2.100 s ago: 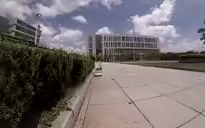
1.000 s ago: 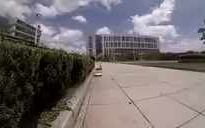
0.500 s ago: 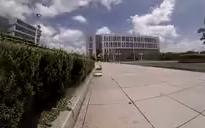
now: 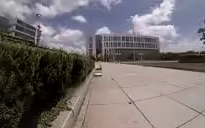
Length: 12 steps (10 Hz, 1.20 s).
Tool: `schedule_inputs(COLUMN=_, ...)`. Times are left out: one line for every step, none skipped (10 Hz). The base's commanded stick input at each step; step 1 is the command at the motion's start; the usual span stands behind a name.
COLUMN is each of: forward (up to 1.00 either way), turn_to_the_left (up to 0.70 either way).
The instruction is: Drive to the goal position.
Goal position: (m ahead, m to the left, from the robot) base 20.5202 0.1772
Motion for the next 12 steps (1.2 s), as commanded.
schedule_inputs(forward=0.04, turn_to_the_left=0.00)
schedule_inputs(forward=0.04, turn_to_the_left=0.00)
schedule_inputs(forward=0.04, turn_to_the_left=0.00)
schedule_inputs(forward=0.04, turn_to_the_left=0.00)
schedule_inputs(forward=0.04, turn_to_the_left=0.00)
schedule_inputs(forward=0.04, turn_to_the_left=0.00)
schedule_inputs(forward=0.04, turn_to_the_left=0.00)
schedule_inputs(forward=0.04, turn_to_the_left=0.00)
schedule_inputs(forward=0.04, turn_to_the_left=0.00)
schedule_inputs(forward=0.04, turn_to_the_left=0.00)
schedule_inputs(forward=0.04, turn_to_the_left=0.00)
schedule_inputs(forward=0.01, turn_to_the_left=0.00)
